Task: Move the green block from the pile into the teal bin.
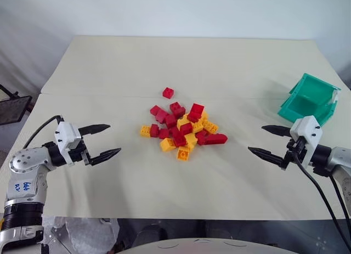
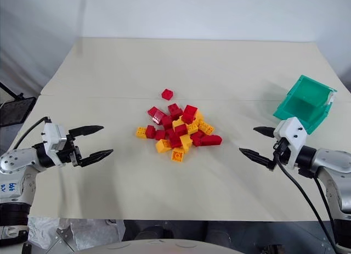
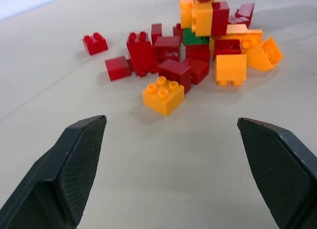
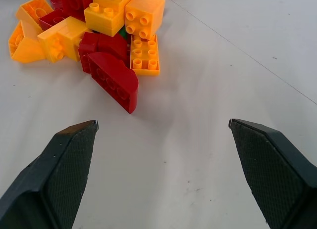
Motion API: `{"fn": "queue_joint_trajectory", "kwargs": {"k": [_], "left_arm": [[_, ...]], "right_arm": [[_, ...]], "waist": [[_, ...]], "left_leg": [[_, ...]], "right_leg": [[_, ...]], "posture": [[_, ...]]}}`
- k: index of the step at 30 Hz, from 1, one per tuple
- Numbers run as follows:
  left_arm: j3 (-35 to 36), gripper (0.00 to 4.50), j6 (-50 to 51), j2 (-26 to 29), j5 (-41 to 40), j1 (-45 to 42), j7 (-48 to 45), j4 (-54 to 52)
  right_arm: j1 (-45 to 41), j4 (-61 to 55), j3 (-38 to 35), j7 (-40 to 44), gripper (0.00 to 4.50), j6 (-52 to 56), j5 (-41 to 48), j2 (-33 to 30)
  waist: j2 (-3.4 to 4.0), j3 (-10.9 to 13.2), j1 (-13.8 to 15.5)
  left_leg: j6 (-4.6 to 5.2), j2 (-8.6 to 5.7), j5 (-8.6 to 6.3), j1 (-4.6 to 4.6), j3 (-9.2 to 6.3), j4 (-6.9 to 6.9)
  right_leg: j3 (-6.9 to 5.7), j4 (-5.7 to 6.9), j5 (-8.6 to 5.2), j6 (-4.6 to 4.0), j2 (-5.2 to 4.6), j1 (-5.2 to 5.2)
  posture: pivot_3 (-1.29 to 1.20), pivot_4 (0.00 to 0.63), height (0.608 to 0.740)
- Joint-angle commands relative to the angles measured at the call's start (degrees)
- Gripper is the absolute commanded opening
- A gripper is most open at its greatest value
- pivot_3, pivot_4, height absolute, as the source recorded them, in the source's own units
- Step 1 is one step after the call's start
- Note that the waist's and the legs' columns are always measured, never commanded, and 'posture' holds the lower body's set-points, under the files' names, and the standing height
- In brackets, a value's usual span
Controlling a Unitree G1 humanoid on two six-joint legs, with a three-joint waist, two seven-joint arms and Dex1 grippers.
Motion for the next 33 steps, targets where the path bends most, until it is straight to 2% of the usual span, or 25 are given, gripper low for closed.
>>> {"fn": "queue_joint_trajectory", "kwargs": {"k": [1,3,10,14,16,19,24,28,31,33], "left_arm": [[1.1,4.5,0.9,0.1,-0.9,-1.7,1.9,0.5],[0.9,4.5,3.9,-0.1,-1.9,-2.3,2.7,-0.4],[0.1,4.5,3.2,-0.1,-0.5,-1.9,2.9,-1.3],[-0.3,4.5,2.7,-0.4,-0.7,-2.4,2.6,-0.9],[-0.3,4.5,1.6,-0.9,-1.5,-3.8,1.6,0.0],[-0.7,4.5,0.1,-1.5,-1.9,-4.7,-0.1,0.5],[-0.8,4.5,-0.4,-2.8,-3.2,-6.4,-2.5,1.7],[-0.8,4.5,-0.1,-3.8,-4.8,-7.2,-5.0,2.2],[-1.0,4.5,-0.2,-4.8,-5.0,-7.1,-4.5,1.3],[-1.1,4.5,0.2,-5.3,-5.0,-6.6,-4.0,0.2]], "right_arm": [[-1.0,-1.9,-1.2,-0.5,4.43,0.2,0.7,-0.7],[-2.0,-2.4,-0.8,-1.2,4.43,1.1,0.9,-0.6],[-3.8,-6.2,1.3,-3.2,4.43,5.5,0.5,-0.8],[-6.0,-11.5,3.0,-5.4,4.43,9.9,3.3,0.9],[-8.0,-17.5,5.2,-9.3,4.04,14.7,6.4,3.3],[-11.8,-23.2,9.8,-15.0,3.16,23.5,10.1,6.8],[-17.0,-25.0,17.2,-22.1,1.45,33.9,13.3,13.5],[-19.9,-22.5,24.4,-25.0,0.04,34.8,10.2,19.1],[-23.5,-15.1,32.5,-27.8,0.04,31.4,5.0,27.9],[-24.8,-10.6,34.2,-27.7,0.04,29.8,2.8,31.0]], "waist": [[0.0,0.0,0.0],[0.0,0.0,0.1],[0.0,0.0,0.1],[0.0,0.0,0.1],[0.0,0.0,0.1],[-0.01,0.0,0.0],[-0.03,0.0,0.0],[-0.03,0.0,-0.1],[-0.08,-0.1,-0.7],[-0.07,0.0,-1.4]], "left_leg": [[0.0,0.0,0.0,0.0,0.0,0.0],[0.01,0.0,0.0,-0.01,-0.01,0.01],[0.01,0.0,0.01,-0.02,0.0,0.02],[0.01,0.01,0.01,-0.01,-0.01,0.03],[0.01,0.01,0.01,-0.01,-0.02,0.03],[0.0,0.03,0.01,-0.01,-0.05,0.04],[0.0,-0.02,0.01,-0.03,-0.06,0.05],[0.0,-0.01,0.01,-0.07,-0.05,0.04],[0.0,-0.02,0.01,-0.03,0.0,0.05],[-0.02,0.0,0.02,-0.02,0.01,0.04]], "right_leg": [[0.0,0.0,0.0,0.0,0.0,0.0],[0.0,0.0,0.0,0.0,0.0,0.0],[0.0,0.02,0.0,0.0,0.02,-0.01],[0.01,0.03,0.0,0.0,0.02,-0.01],[0.01,0.03,0.0,0.0,0.02,-0.01],[-0.01,0.04,0.0,0.0,0.02,-0.01],[-0.01,0.04,0.0,0.0,0.02,-0.01],[-0.03,0.04,0.0,0.0,0.04,-0.06],[0.0,0.07,0.0,0.0,0.06,-0.05],[0.02,0.13,-0.01,-0.01,0.09,-0.07]], "posture": [[0.0,0.15,0.74],[0.0,0.15,0.74],[0.0,0.15,0.74],[0.0,0.15,0.74],[0.0,0.15,0.74],[0.0,0.15,0.74],[0.0,0.15,0.74],[0.0,0.15,0.74],[0.0,0.15,0.74],[0.0,0.15,0.74]]}}
